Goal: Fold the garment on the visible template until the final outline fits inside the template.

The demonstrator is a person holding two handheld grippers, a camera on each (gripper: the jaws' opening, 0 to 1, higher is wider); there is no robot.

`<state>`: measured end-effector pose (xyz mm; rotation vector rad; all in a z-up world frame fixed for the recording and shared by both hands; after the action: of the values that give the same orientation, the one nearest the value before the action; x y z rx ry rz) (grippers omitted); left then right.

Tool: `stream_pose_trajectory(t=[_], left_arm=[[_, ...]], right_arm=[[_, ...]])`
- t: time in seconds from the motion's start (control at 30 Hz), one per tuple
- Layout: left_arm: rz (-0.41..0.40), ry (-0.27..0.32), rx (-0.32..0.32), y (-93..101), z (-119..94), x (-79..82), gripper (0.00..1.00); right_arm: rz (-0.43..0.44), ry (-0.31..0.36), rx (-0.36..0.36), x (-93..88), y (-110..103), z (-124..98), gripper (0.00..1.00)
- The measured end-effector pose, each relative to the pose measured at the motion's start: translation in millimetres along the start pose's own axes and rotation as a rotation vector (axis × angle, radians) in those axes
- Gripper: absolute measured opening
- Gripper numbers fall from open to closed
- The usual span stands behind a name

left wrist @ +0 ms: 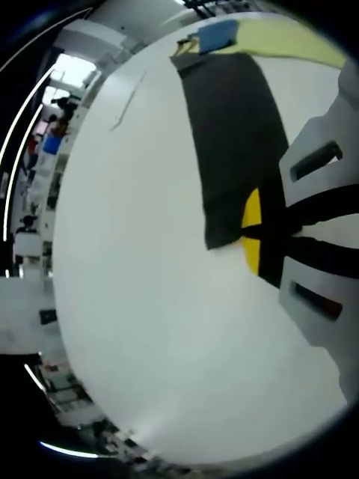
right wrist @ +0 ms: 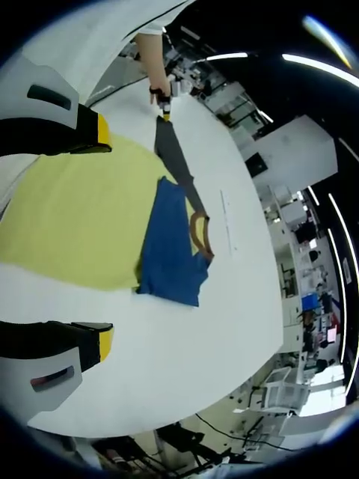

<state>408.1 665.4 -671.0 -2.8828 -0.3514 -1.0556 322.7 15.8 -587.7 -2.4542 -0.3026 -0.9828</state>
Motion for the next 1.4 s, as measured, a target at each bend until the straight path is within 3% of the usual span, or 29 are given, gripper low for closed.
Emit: stream_pose_trajectory(t=[0.37, 0.57, 0.97, 1.4], left_arm=[[-0.047, 0.079, -0.071, 28.9, -21, 6.5, 0.0], [-0.111, 0.125, -0.136, 51.6, -36, 13.5, 0.0], [-0.106, 0.176, -0.253, 91.7, -57, 22.3, 0.0], [-0.115, 0.216, -0.367, 150.3, -82, 30.4, 0.0]], right_arm=[[-0.016, -0.004, 0.018, 1.2, 2, 1, 0.93], [-0.021, 0.0, 0.026, 1.2, 6, -2, 0.93], [-0.005, 0.023, 0.035, -1.5, 16, -9, 0.92], [0.001, 0.016, 0.052, -13.9, 15, -13, 0.92]])
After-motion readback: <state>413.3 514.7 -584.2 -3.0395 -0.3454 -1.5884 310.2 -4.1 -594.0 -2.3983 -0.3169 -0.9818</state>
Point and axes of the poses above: the point that each gripper's makers call its tool centre point, and the gripper's own axes: z roughly forward along the fingers, y roughly to its right, x roughly out of its top, the point moved 9 cm from there along -z, roughly backward along the fingers, and after that the axes turned 4 degrees about x, right-handed, at the moved point
